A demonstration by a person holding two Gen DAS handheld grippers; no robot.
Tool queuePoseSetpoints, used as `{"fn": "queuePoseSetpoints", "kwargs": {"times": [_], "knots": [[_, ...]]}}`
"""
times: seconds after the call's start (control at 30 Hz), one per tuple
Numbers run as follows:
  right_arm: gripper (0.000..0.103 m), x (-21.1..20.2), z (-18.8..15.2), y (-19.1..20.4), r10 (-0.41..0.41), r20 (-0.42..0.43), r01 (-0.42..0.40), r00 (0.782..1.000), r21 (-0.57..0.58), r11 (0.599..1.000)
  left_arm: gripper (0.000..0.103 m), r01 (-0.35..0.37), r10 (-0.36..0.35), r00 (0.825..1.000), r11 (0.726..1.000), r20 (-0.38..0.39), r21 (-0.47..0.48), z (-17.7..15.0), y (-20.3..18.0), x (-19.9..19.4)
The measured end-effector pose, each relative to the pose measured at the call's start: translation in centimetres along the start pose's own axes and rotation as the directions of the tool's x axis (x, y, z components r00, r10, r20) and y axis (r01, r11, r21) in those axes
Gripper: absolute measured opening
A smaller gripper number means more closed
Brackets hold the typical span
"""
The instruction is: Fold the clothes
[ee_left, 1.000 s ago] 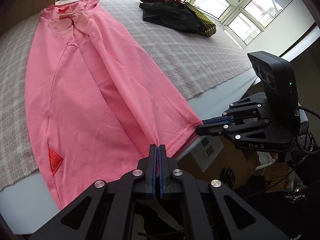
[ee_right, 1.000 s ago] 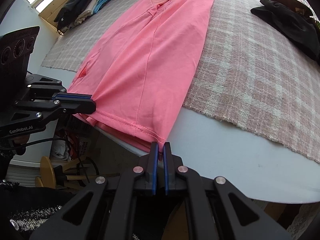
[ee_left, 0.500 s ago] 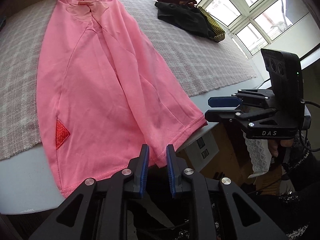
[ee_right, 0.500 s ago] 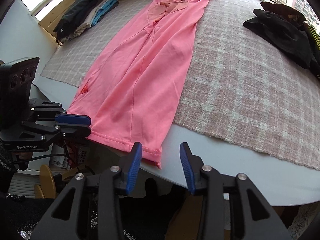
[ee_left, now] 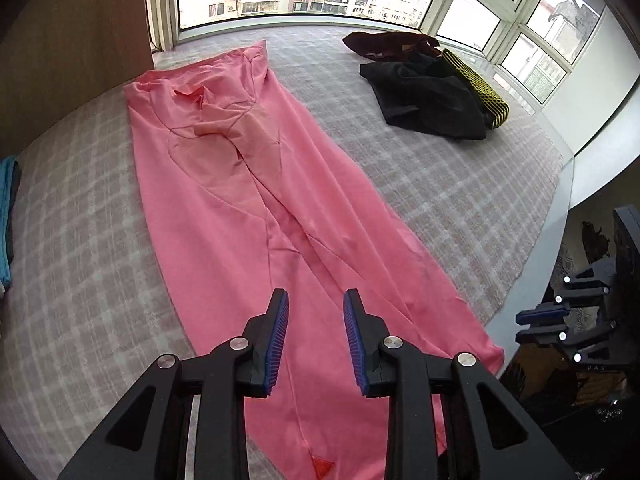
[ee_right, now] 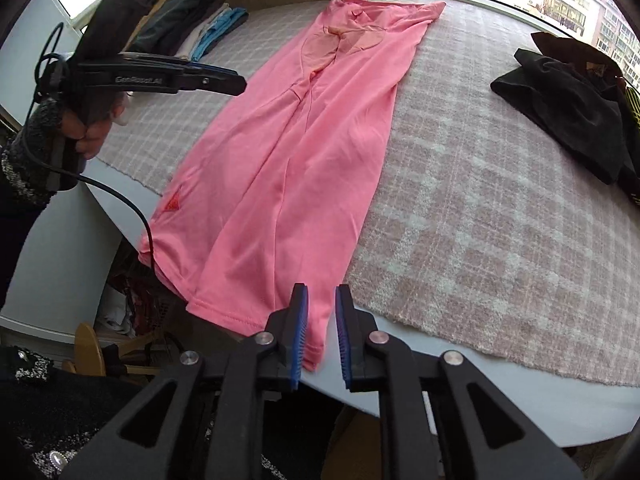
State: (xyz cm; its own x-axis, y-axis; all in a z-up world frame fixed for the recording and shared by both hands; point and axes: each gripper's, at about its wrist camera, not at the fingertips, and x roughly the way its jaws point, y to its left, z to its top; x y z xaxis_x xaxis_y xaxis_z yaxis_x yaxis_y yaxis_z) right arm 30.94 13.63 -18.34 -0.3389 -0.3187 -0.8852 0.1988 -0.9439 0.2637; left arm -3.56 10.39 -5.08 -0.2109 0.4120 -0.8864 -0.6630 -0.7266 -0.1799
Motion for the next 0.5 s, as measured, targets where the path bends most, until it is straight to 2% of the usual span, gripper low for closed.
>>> {"fn": "queuePoseSetpoints", "kwargs": {"times": [0.07,0.13,0.2,0.37,0.5], "knots": [[0.02,2.2,1.5,1.4,0.06,-0.004,-0.06,0.998,-0.003,0.998,0.027,-0.037,0.037,0.999,0.999,0.007,-0.016,3.6,2.2,1.5],[0.02,4.1,2.4,1.5,0.077,-0.041,-0.078,0.996,-0.008,0.997,0.027,-0.074,0.075,0.997,0.997,0.012,-0.033,7.2,4.4,3.0],[0.02,5.6,2.8,1.3,0.096,-0.084,-0.096,0.992,-0.003,0.995,0.027,-0.064,0.064,0.998,0.997,-0.009,-0.035,9.7,5.9,4.8],[0.02,7.5,3.1,0.6,0.122,-0.148,-0.122,0.981,0.011,0.993,0.027,-0.117,0.118,0.99,0.993,-0.081,0.012,12.7,7.7,9.0],[0.02,7.7,3.2,0.7,0.135,-0.159,-0.131,0.978,0.036,0.991,0.027,-0.116,0.119,0.988,0.993,-0.099,0.036,13.3,8.4,10.5]]}}
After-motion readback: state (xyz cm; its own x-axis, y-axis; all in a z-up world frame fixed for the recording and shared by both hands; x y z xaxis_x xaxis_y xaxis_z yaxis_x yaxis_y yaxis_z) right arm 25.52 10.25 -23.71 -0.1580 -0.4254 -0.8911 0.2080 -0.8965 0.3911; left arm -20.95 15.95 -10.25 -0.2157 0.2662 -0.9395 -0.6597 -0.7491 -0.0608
